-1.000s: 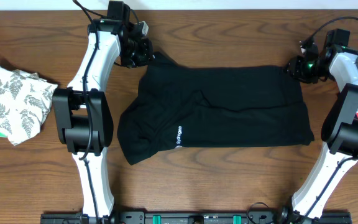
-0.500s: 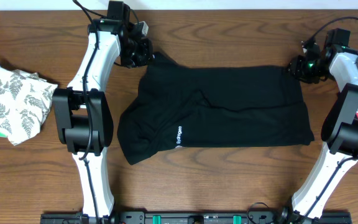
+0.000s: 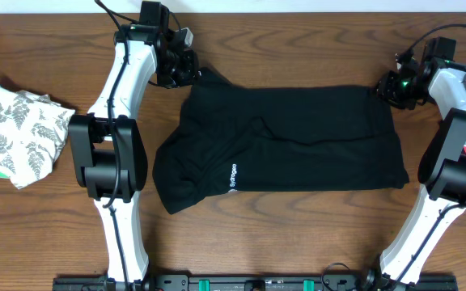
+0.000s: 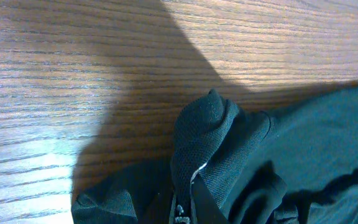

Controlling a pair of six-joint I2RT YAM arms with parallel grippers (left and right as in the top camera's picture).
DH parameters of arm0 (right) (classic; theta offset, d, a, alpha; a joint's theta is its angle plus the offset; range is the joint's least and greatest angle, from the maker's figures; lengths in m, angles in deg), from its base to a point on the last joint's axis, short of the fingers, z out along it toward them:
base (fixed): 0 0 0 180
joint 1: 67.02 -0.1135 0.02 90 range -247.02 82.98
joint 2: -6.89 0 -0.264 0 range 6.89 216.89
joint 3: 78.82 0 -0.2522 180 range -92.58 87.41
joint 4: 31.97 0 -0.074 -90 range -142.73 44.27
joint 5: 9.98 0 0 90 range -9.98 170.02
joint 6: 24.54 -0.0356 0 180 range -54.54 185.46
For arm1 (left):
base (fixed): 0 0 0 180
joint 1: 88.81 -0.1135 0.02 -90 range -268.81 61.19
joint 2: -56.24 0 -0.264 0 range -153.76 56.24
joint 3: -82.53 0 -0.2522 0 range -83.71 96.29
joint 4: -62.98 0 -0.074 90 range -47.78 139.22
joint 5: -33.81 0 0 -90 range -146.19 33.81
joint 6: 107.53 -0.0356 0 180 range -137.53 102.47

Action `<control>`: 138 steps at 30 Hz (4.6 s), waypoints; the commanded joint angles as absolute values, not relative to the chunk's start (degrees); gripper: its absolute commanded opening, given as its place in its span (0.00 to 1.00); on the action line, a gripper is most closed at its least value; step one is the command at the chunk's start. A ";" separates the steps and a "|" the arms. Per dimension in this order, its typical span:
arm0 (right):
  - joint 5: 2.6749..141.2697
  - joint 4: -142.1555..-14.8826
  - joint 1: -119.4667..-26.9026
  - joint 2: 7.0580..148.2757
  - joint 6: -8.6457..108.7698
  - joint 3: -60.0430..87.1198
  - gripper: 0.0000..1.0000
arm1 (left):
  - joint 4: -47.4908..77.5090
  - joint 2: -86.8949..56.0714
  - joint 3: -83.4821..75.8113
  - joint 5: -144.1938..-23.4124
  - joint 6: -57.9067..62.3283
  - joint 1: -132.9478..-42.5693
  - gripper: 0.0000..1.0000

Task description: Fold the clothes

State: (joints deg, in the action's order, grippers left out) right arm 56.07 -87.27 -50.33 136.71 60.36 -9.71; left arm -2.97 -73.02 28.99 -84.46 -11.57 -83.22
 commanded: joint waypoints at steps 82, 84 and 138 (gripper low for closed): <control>56.22 -94.51 -50.05 127.62 61.89 -10.45 0.01 | -13.37 -71.88 29.76 -83.80 -11.94 -83.22 0.06; 56.22 -96.47 -50.05 127.60 61.93 -10.45 0.01 | -14.42 -71.29 29.76 -83.78 -11.94 -83.22 0.06; 66.80 -124.82 -38.53 125.19 66.39 -10.38 0.01 | -38.94 -64.51 22.94 -77.51 -12.16 -83.20 0.06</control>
